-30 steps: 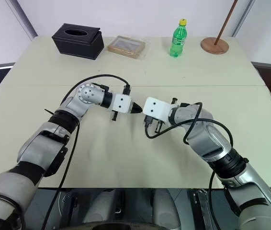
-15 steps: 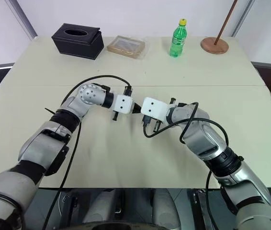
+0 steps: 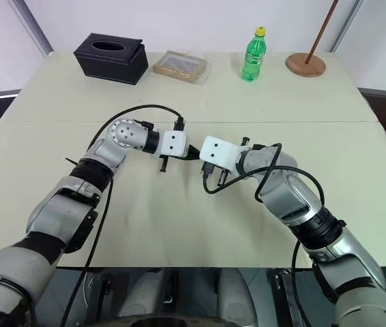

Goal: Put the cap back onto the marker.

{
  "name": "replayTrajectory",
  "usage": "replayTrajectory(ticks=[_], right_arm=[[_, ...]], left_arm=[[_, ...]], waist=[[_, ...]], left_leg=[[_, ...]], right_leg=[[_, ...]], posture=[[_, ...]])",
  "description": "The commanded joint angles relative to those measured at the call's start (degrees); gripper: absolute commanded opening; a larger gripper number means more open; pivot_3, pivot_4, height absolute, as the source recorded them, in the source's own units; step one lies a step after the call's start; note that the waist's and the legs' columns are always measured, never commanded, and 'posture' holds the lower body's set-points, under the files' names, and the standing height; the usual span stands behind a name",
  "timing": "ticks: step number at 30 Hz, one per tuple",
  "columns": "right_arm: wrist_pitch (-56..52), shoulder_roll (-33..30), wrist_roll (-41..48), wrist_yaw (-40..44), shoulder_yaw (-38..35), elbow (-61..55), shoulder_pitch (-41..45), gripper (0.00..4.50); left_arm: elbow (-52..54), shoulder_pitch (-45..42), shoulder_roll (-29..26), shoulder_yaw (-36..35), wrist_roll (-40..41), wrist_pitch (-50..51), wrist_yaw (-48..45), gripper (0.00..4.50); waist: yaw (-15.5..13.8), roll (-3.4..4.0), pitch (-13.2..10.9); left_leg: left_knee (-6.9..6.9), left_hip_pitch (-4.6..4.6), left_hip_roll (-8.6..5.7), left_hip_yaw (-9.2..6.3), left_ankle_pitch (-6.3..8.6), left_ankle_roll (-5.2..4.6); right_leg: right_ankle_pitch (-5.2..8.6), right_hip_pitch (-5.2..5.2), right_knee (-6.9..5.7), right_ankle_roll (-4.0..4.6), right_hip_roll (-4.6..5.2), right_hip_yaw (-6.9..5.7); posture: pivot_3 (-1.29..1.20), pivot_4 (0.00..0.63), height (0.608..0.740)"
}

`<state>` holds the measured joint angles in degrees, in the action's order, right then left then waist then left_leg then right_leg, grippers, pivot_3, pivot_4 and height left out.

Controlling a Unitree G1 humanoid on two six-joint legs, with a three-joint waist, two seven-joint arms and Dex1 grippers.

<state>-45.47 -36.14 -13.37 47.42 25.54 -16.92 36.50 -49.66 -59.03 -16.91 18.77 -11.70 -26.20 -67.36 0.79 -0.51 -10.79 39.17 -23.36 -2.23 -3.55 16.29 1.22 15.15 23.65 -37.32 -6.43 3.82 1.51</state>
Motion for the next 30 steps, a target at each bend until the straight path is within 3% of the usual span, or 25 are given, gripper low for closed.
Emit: replayTrajectory(ticks=[1,6,9,13,19,24,30], right_arm=[[2.0,-0.1,-0.1,-0.4,-1.3,-2.0,1.2,0.05],[2.3,-0.8,0.3,0.5,-1.7,-2.1,0.9,0.05],[2.7,-1.6,0.1,1.0,-1.6,-2.1,0.5,1.3],[2.7,-3.3,-0.5,1.9,-1.2,-2.5,-0.2,3.3],[-0.8,-8.2,1.5,3.5,-5.2,-8.5,-4.9,3.3],[-4.7,-9.0,3.4,1.7,-11.3,-15.8,-11.2,3.3],[-8.9,-6.8,5.3,-1.7,-14.7,-23.1,-18.2,3.3]], left_arm=[[5.1,0.2,1.4,-0.4,3.1,-1.4,-0.7,0.0],[6.3,1.3,0.4,-0.2,2.7,-1.4,-0.6,0.0],[7.2,1.9,-0.1,0.0,2.5,-1.1,-0.8,0.0],[8.7,3.0,-1.4,0.3,2.6,-0.6,-1.5,0.0],[13.1,6.2,-5.8,0.0,3.1,2.1,-2.9,0.0],[19.3,9.7,-7.4,-1.6,2.9,9.7,1.9,0.0],[37.2,18.6,-6.7,-7.7,5.3,31.8,11.9,0.0]], waist=[[0.0,0.0,0.0],[0.0,0.0,0.0],[-0.1,0.0,0.0],[-0.1,0.0,0.0],[0.1,0.01,0.0],[-0.3,0.0,0.0],[-0.1,0.01,0.0]], left_leg=[[0.0,0.0,0.0,0.0,0.0,0.0],[0.0,0.0,0.0,0.0,0.0,0.0],[0.0,0.0,0.0,0.0,0.0,0.0],[0.0,-0.01,0.0,0.0,0.0,0.01],[-0.06,-0.01,0.04,0.0,0.0,0.01],[-0.03,-0.02,0.08,-0.03,-0.01,0.01],[-0.03,-0.03,0.14,-0.07,0.0,0.01]], right_leg=[[0.0,0.0,0.0,0.0,0.0,0.0],[0.0,0.0,0.0,0.0,0.0,0.0],[0.0,0.0,0.0,0.0,0.0,0.0],[0.0,0.0,0.0,0.0,0.02,0.0],[0.01,0.05,0.0,0.01,-0.01,0.01],[0.0,0.02,0.0,0.01,0.02,0.01],[0.0,0.01,0.0,0.01,0.01,0.01]], posture=[[0.0,0.15,0.74],[0.0,0.15,0.74],[0.0,0.15,0.74],[0.0,0.15,0.74],[0.0,0.15,0.74],[0.0,0.15,0.74],[0.0,0.15,0.74]])
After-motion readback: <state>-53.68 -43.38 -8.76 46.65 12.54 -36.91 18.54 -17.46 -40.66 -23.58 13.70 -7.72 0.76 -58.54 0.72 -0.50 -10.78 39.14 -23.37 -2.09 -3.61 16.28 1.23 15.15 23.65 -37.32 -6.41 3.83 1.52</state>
